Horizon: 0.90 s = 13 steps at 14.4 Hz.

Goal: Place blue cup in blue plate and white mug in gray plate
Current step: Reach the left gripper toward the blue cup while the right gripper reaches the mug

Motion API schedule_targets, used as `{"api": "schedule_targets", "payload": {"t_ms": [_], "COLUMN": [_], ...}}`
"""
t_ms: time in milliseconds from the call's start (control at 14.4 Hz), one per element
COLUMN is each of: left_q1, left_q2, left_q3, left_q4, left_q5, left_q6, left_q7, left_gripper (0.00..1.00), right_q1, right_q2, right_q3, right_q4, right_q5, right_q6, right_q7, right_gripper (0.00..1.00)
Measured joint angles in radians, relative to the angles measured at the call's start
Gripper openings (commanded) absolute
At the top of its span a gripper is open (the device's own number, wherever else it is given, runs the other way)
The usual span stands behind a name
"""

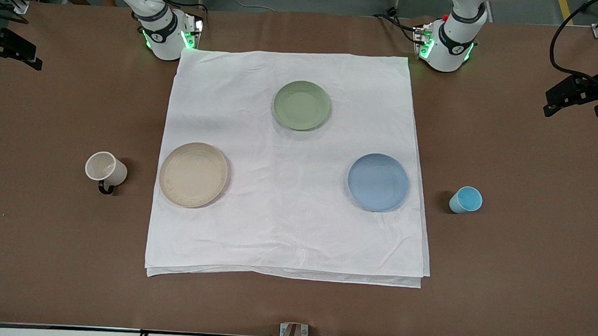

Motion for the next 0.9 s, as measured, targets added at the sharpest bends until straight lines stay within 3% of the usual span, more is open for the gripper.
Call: {"api": "schedule_targets", "payload": {"t_ms": [347,554,762,901], "left_q1": [0.004,0.011,0.014,0.029], "left_q2": [0.014,0.077,0.165,0.202], "left_q3": [0.0,0.001,0.003,0.004], "left_q4": [-0.002,-0.007,-0.054,-0.144], "left_q5": [0.0,0.0,0.0,0.003], "left_q6": [0.0,0.027,0.138,0.289], "left_q7": [0.016,0.042,0.043,0.043], "left_gripper": [1.0,1.0,1.0,1.0], "right_q1": [0.003,0.004,0.004,0.003], "right_q2": [-0.006,-0.01,-0.013,-0.001], "right_q3": [0.0,-0.001,-0.006,-0.013], "right_q4": [0.0,0.0,0.006,0.012], "right_q5": [0.001,0.03,0.041,0.04], "right_q6": [0.015,0.035,0.061,0.077], "right_q7": [0.0,0.0,0.0,0.0], "right_gripper": [1.0,1.0,1.0,1.0]}}
